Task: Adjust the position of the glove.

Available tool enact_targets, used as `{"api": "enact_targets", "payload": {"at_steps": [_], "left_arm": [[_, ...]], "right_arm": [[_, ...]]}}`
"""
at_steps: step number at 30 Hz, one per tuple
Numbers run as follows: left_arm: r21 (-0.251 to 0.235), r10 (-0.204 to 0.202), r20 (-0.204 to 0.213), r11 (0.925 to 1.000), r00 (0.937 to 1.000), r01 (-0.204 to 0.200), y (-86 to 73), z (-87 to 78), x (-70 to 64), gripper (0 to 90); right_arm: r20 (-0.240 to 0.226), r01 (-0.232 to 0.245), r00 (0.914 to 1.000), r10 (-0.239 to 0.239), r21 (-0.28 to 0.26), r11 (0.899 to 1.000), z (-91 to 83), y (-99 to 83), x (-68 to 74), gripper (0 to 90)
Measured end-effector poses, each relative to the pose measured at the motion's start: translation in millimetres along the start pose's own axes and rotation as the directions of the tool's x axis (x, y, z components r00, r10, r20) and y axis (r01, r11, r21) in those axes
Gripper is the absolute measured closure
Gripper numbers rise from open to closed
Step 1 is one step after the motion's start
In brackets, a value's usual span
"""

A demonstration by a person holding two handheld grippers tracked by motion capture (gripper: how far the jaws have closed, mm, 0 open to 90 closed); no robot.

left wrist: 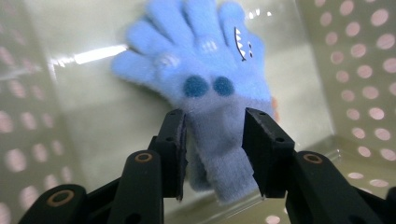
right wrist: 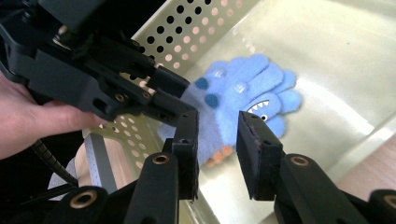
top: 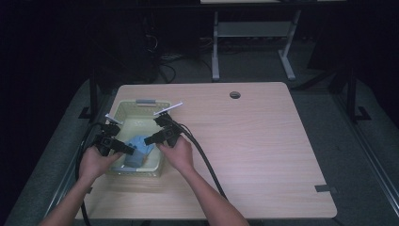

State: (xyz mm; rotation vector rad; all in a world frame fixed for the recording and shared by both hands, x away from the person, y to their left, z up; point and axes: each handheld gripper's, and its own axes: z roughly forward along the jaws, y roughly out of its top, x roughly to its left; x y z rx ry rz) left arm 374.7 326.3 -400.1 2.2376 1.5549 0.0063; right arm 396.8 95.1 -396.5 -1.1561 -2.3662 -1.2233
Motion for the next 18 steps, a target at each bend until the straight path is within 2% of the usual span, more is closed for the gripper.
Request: {"api": "enact_targets", "payload": {"at_steps": [1,2,3,6,13,16,18], "left_arm": [[-0.019,-0.008,-0.004,0.9998,1.0000,0.008,-0.2,-1.7,-0.8,64.0],[-0.012,0.019,-0.011,0.9998,0.9998,-0.019,-0.1,-4.3,-0.1,69.0],[-0.013,0.027,-0.019,0.9996,0.9995,-0.027,0.3,-4.8,-1.0,72.3],[-0.012,0.038,-0.042,0.9992,0.9984,-0.039,2.1,-3.4,-5.1,76.7],[0.083,0.063,-0.072,0.9949,0.9954,-0.057,7.6,17.5,-8.9,77.3],[0.079,0.056,-0.066,0.9956,0.9963,-0.051,8.9,18.9,-8.0,76.0],[0.062,0.042,-0.060,0.9974,0.9973,-0.038,9.4,16.1,-6.9,71.5]], "right_arm": [[-0.001,0.003,1.0000,-0.003,-0.002,1.000,-1.2,0.0,-0.2,69.1],[0.004,0.002,1.0000,-0.002,-0.003,1.000,-2.5,0.1,-0.2,69.1],[0.004,0.003,1.0000,-0.003,-0.006,1.000,-3.9,0.0,-0.1,69.0],[0.004,0.008,1.0000,-0.008,-0.014,1.000,-7.2,0.4,0.2,68.8],[0.007,0.010,0.9999,-0.010,-0.017,1.000,-11.3,-0.3,-1.5,68.1],[0.001,0.003,1.0000,-0.003,-0.015,1.000,-12.8,-0.4,-2.4,67.4],[-0.003,0.003,1.0000,-0.003,-0.013,1.000,-12.9,-0.5,-3.1,66.8]]}}
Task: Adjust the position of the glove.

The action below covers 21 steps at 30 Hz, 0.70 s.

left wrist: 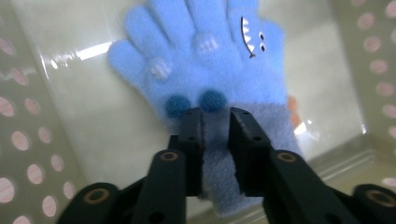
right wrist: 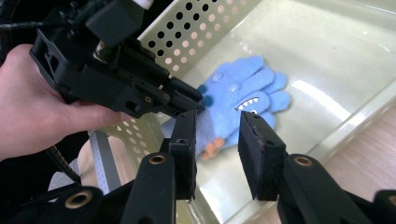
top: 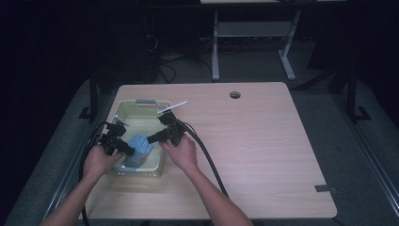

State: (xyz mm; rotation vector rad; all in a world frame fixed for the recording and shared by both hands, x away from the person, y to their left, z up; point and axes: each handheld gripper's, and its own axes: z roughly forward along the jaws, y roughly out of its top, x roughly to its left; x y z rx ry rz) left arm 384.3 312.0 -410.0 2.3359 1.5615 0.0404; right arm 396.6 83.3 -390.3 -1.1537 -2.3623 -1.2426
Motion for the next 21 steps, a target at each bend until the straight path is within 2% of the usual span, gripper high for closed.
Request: {"api": "enact_targets", "payload": {"at_steps": [3,6,7,8,9,16,18,21], "left_arm": [[-0.045,-0.014,0.018,0.9989,0.9997,0.015,-0.9,-6.7,1.1,64.4],[-0.093,-0.020,0.043,0.9954,0.9989,0.024,-2.2,-14.0,2.5,62.3],[-0.113,-0.028,0.066,0.9930,0.9974,0.035,-2.4,-15.9,3.0,61.2],[-0.128,-0.012,0.092,0.9915,0.9957,0.024,-2.6,-18.1,4.1,59.8],[-0.144,-0.017,0.120,0.9890,0.9927,0.034,-3.0,-19.2,3.3,59.2],[-0.178,-0.009,0.134,0.9835,0.9909,0.033,-3.9,-26.6,3.2,54.5],[-0.203,-0.023,0.149,0.9778,0.9886,0.053,-4.1,-28.3,2.8,53.0],[-0.212,-0.022,0.152,0.9756,0.9881,0.055,-4.5,-30.6,3.9,50.2]], "right_arm": [[-0.005,0.000,1.0000,0.000,-0.003,1.000,-0.3,0.0,-0.7,66.2],[-0.007,-0.003,1.0000,0.003,-0.004,1.000,-1.3,0.2,-0.7,65.3],[-0.008,-0.002,1.0000,0.002,-0.005,1.000,-1.7,0.2,-0.8,64.9],[-0.009,0.000,1.0000,0.000,-0.005,1.000,-2.3,0.2,-0.8,64.4],[-0.009,-0.001,1.0000,0.001,-0.006,1.000,-2.9,0.4,-0.8,64.0],[-0.021,-0.002,0.9998,0.001,-0.012,1.000,-9.0,0.1,-3.3,59.9],[-0.023,-0.002,0.9997,0.002,-0.012,1.000,-10.9,-0.1,-4.3,58.8],[-0.030,-0.004,0.9995,0.004,-0.013,1.000,-13.4,-0.2,-5.5,55.6]]}}
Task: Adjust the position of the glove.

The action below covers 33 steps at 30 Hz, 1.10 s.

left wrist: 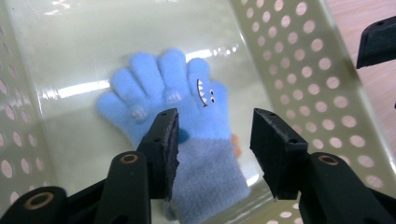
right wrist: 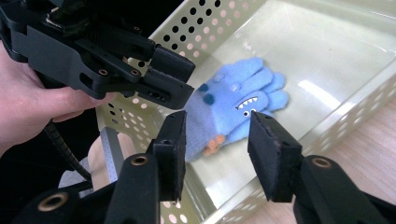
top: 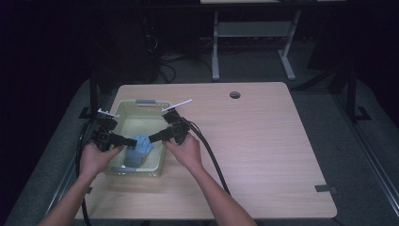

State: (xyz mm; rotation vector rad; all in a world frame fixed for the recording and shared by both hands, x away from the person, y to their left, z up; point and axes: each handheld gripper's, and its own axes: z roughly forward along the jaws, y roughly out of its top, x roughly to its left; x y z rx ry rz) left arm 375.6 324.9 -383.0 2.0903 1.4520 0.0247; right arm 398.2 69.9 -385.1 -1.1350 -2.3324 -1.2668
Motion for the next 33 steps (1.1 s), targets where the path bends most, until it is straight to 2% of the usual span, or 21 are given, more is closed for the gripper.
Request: {"api": "enact_targets", "payload": {"at_steps": [9,18,23,29,31,33], "left_arm": [[-0.048,-0.015,0.016,0.9987,0.9998,0.016,-0.7,-9.2,3.4,44.6],[-0.075,-0.006,0.026,0.9972,0.9996,0.008,-1.1,-10.3,-0.2,42.4],[-0.119,-0.006,0.040,0.9929,0.9992,0.011,-0.1,-14.3,-6.3,41.2],[-0.137,0.005,0.064,0.9906,0.9979,0.003,2.2,-15.2,-14.7,38.9],[-0.136,0.019,0.063,0.9907,0.9978,-0.010,3.2,-14.8,-17.3,38.3],[-0.139,0.014,0.069,0.9903,0.9975,-0.004,3.6,-13.6,-19.0,37.9]], "right_arm": [[-0.011,0.001,0.9999,-0.001,-0.003,1.000,-6.8,0.9,-2.2,45.5],[-0.009,0.016,0.9998,-0.016,-0.001,1.000,-15.9,0.6,-3.4,39.5],[-0.006,0.020,0.9998,-0.020,-0.009,1.000,-24.2,0.1,-4.7,36.8],[-0.008,0.013,0.9999,-0.013,-0.026,1.000,-35.9,-1.0,-8.4,34.7],[-0.006,0.022,0.9997,-0.022,-0.029,0.999,-39.5,-1.4,-10.0,34.1],[-0.013,0.015,0.9998,-0.016,-0.036,0.999,-42.2,-1.7,-11.2,33.8]]}}
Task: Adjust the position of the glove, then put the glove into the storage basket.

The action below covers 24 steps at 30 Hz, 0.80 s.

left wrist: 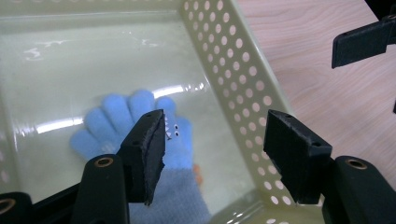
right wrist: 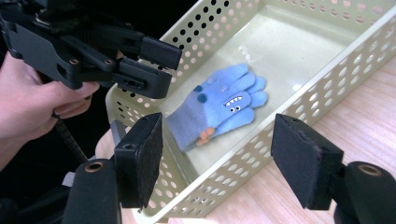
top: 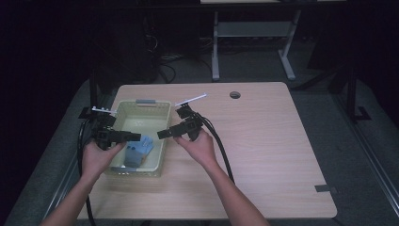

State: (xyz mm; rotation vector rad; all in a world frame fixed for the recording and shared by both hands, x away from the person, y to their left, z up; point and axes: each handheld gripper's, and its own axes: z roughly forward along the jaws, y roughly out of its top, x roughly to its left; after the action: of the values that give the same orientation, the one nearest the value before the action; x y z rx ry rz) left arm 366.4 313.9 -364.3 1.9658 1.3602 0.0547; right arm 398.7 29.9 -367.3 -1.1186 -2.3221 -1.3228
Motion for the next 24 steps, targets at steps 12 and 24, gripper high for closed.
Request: {"api": "enact_targets", "payload": {"at_steps": [12,24], "left_arm": [[-0.034,-0.001,0.034,0.9994,0.9994,0.003,4.9,-1.1,-8.4,34.4],[-0.020,0.050,0.077,0.9986,0.9958,-0.049,14.8,11.9,-35.4,32.6]], "right_arm": [[0.009,-0.009,0.9999,0.009,-0.032,0.999,-20.6,-2.4,-9.9,32.4],[0.038,-0.032,0.9987,0.034,-0.053,0.998,-50.0,-14.1,-25.7,31.4]]}}
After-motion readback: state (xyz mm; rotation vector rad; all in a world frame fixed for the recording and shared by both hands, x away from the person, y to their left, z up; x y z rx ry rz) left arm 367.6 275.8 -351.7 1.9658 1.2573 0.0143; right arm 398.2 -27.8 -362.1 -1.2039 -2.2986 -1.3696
